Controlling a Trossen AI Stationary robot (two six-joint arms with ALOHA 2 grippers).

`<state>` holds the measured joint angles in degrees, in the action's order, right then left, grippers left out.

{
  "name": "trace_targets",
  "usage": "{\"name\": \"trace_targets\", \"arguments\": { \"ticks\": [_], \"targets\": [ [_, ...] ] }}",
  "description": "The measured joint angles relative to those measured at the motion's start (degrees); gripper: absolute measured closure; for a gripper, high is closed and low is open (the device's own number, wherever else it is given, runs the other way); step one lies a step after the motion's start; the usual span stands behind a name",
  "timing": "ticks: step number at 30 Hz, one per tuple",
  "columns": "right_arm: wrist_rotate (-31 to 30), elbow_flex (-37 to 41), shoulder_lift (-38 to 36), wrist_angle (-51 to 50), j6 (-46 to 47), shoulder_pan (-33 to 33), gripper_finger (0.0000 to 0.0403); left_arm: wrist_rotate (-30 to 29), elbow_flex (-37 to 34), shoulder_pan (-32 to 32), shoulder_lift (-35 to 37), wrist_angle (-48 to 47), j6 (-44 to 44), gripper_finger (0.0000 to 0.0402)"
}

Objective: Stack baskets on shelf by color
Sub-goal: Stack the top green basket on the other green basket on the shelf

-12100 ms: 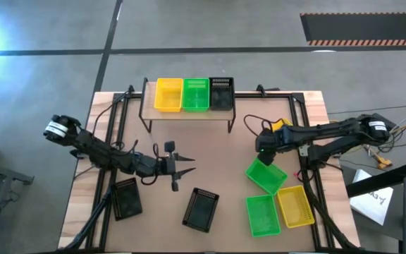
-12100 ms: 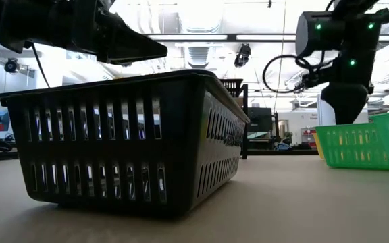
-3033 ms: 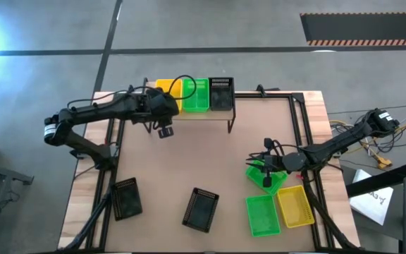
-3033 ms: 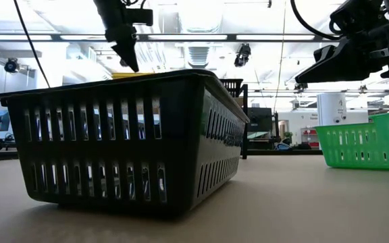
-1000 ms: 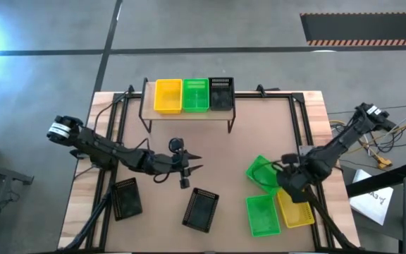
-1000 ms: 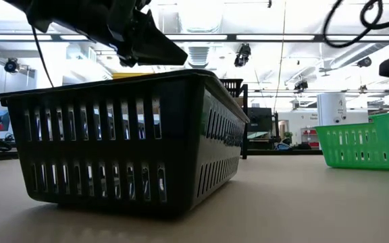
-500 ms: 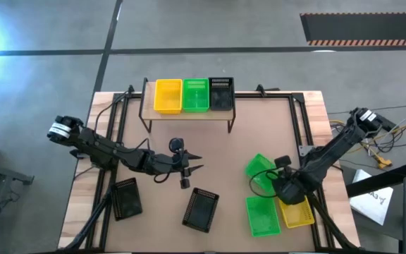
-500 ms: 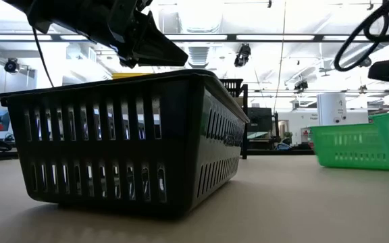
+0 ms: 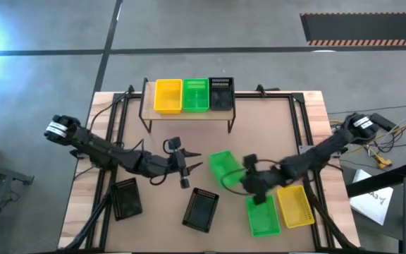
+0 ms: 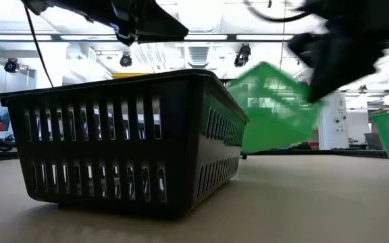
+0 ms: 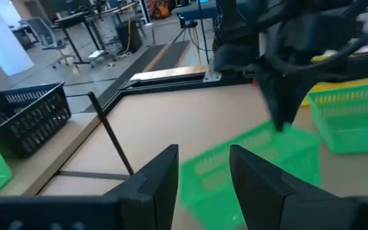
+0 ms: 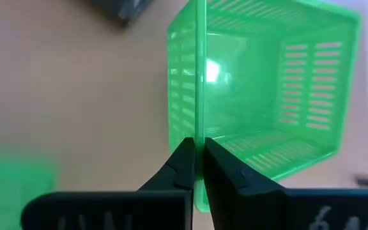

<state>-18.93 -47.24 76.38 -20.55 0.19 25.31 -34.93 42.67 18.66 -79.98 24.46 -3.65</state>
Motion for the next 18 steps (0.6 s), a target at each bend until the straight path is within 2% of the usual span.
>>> {"name": "trace_targets", "arguments": {
  "ticks": [4, 7, 10, 14, 18],
  "targets": [
    [4.44, -0.94, 5.83, 13.12, -4.47, -7.50, 0.0391, -0.11, -0.78, 1.30, 0.21, -0.25, 0.14, 0.0277],
    [4.77, -3.40, 10.99, 18.25, -6.40, -11.31, 0.0382, -0.19, -0.89, 1.92, 0.21, -1.42, 0.21, 0.0277],
    [5.17, -7.27, 15.87, 19.89, -7.55, -14.02, 0.0363, -0.45, -0.94, 2.05, 0.20, -1.49, 0.21, 0.0277],
    [5.98, -12.42, 19.79, 20.17, -7.72, -16.35, 0.0317, -1.79, -0.98, 2.08, 0.21, -1.54, 0.23, 0.0277],
    [5.89, -11.83, 19.00, 20.38, -7.57, -16.60, 0.0274, -2.29, -1.03, 2.95, 0.20, -1.48, 0.23, 0.0277]
  ]
}}
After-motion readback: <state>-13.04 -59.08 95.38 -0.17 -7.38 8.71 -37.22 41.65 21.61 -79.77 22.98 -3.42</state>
